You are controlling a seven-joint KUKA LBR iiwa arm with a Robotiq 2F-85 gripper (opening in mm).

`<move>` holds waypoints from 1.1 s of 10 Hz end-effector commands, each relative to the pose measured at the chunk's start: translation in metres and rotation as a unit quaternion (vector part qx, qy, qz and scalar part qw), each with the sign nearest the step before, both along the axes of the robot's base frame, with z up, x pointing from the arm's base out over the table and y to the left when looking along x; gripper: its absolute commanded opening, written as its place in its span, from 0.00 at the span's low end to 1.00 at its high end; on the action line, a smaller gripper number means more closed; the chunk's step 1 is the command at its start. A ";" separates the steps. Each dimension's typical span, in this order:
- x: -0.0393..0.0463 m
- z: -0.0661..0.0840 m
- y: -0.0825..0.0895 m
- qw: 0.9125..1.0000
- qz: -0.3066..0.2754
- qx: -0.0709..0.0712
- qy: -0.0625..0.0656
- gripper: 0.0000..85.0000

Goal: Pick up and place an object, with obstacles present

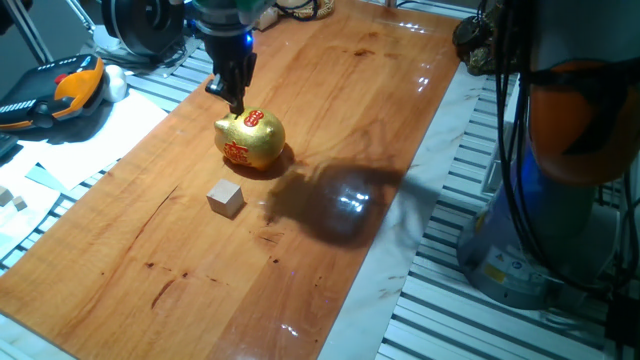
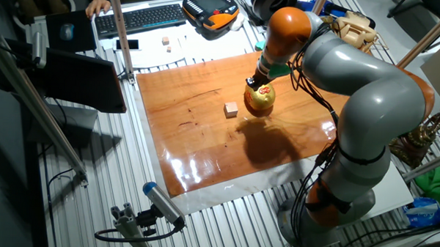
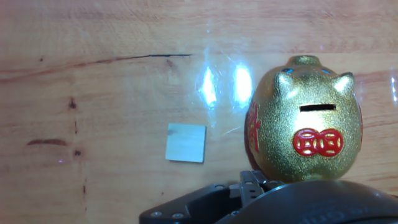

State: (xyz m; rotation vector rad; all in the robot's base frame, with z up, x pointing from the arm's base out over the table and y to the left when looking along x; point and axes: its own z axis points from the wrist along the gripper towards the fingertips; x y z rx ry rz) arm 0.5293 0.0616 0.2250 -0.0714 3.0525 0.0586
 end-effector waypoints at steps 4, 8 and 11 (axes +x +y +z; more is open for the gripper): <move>0.0003 0.002 -0.007 1.000 -0.010 -0.017 0.017 0.00; -0.0002 0.004 -0.011 0.999 -0.007 -0.014 0.027 0.00; 0.0016 0.002 -0.010 0.999 -0.008 -0.010 0.029 0.00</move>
